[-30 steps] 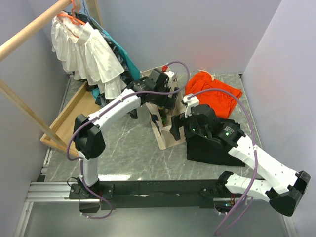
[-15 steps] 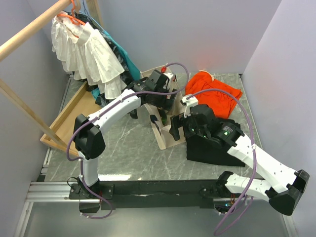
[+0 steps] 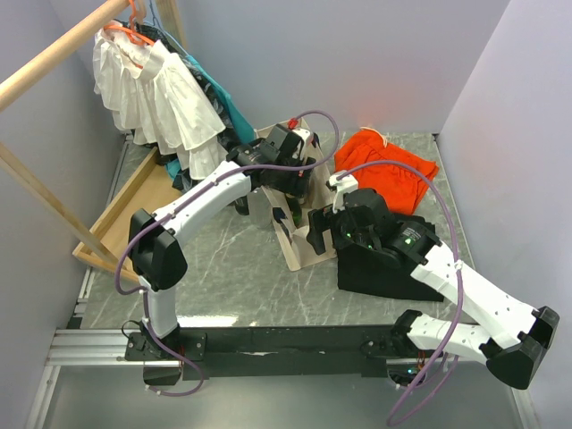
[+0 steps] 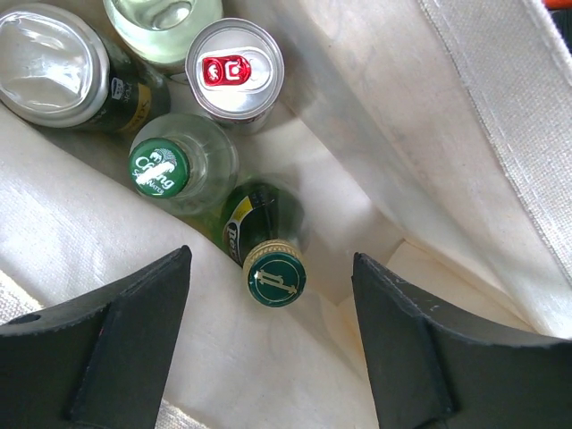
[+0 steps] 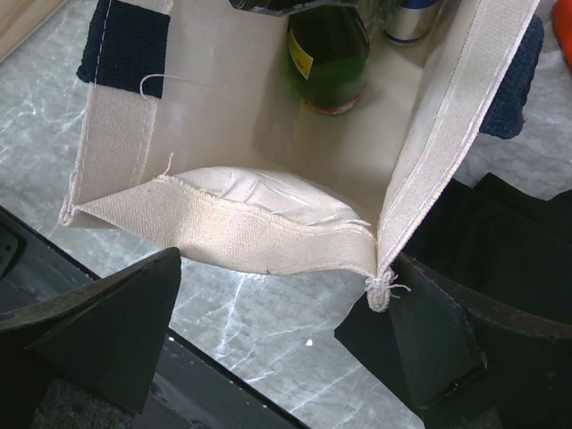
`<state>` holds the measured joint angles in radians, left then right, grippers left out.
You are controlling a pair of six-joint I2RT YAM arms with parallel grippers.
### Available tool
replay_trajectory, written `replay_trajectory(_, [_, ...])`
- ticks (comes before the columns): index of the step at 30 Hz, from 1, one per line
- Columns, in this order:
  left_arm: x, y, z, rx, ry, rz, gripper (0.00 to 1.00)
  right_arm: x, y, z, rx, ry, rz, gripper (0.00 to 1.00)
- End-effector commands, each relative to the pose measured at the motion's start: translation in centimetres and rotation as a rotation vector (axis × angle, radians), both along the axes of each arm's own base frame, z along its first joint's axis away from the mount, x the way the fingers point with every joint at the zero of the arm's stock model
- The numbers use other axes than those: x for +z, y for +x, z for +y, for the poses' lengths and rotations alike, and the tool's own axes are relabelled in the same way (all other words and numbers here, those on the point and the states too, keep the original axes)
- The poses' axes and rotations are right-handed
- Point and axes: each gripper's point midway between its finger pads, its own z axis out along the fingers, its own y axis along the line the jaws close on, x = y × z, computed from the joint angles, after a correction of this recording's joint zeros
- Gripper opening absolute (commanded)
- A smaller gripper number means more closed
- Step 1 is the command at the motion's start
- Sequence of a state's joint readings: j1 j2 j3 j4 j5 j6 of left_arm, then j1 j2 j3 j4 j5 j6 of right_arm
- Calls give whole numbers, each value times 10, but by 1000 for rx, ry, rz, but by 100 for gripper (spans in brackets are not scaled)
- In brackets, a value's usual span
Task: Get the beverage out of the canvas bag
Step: Take out the drink from the canvas bag.
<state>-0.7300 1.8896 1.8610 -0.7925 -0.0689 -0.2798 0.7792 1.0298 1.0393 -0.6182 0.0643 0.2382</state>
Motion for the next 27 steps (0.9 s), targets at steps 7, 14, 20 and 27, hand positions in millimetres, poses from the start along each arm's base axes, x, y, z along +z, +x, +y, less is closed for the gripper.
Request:
replay_trajectory(7, [12,-1,0,8,-9,-14,74,-12,-7,-2,2,-32,39,100])
replay_trajectory(14, [6,-3,0,-2,-4,-1,65,-13,-7,-3,-1,-35,42,100])
replay_trajectory(20, [1,-3,-1,-4,4,12,65,-14,-6,-1,1,-36,45,100])
replay_trajectory(27, [-2,-2,-6,-19,-5,16,65,-16,-6,-3,-3,-44,42,100])
